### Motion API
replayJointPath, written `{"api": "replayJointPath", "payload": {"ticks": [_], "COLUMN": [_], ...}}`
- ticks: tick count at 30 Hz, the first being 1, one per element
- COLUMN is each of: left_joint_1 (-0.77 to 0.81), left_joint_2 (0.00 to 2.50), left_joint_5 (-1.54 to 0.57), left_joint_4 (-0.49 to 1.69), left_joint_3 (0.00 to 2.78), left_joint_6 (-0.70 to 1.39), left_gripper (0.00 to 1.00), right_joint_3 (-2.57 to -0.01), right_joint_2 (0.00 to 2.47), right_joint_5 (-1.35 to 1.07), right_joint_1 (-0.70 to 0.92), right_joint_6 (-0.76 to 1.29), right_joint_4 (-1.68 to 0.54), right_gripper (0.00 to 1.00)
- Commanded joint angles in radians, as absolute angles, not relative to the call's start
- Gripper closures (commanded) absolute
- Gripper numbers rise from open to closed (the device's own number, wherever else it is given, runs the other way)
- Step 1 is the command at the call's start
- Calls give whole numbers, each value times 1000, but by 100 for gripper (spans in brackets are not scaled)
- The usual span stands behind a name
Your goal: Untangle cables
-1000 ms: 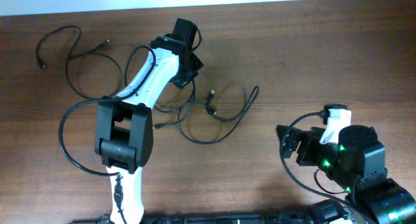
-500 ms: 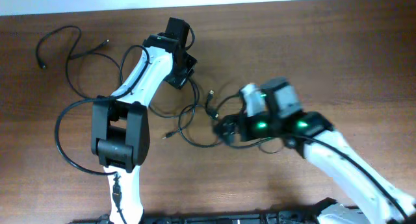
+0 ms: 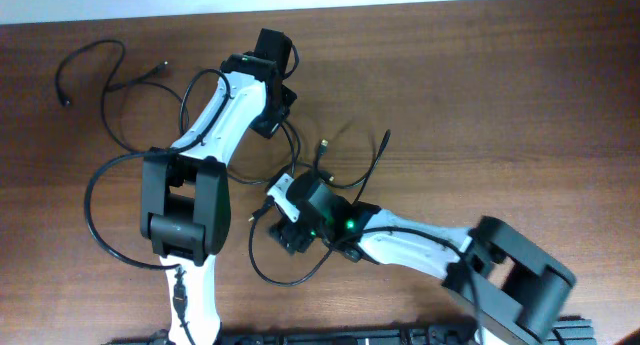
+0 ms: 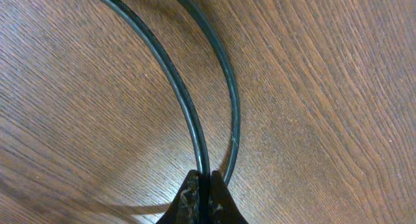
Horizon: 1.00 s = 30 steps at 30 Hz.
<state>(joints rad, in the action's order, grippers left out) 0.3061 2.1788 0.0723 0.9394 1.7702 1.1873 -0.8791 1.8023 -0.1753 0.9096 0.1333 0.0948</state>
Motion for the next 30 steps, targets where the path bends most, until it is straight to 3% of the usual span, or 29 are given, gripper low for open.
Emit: {"api": "replayJointPath", "payload": {"ticks": [1,5,6,10,12,19,25,27,30], "left_joint_1": [302,302,302,302,302,302,302,302,309], "left_joint_2": [2156,2156,2156,2156,2156,2156,2156,2156,2156], "left_joint_5": [95,95,95,95,95,106,106,106,101], "left_joint_4": [949,949,949,949,949,953,975,982,983], "left_joint_3": [1776,1776,1776,1776,1776,1776,1776,1776,1776], "left_joint_6": [1196,1196,1196,1196,1179,1150,1150,1150,982], "left_gripper": [100,100,100,100,100,100,100,100,100], "right_joint_3": [-884,-884,-884,-885,-885,-885,-885,-884,-884], "right_joint_2": [1887,1931,1931,1835,1665,1143,1118,1128,1184], "right_joint_5": [-133,-134,-138,-292,-292,-175,-164,-168,-179], "right_joint_1": [916,916,916,899,843,463,149,122,137], "right_joint_6": [115,115,115,117,116,108,109,109,109], "right_joint_4": [170,183,179,126,33,-379,-559,-597,-676], "right_gripper": [47,82,96,96,96,96,96,96,96]}}
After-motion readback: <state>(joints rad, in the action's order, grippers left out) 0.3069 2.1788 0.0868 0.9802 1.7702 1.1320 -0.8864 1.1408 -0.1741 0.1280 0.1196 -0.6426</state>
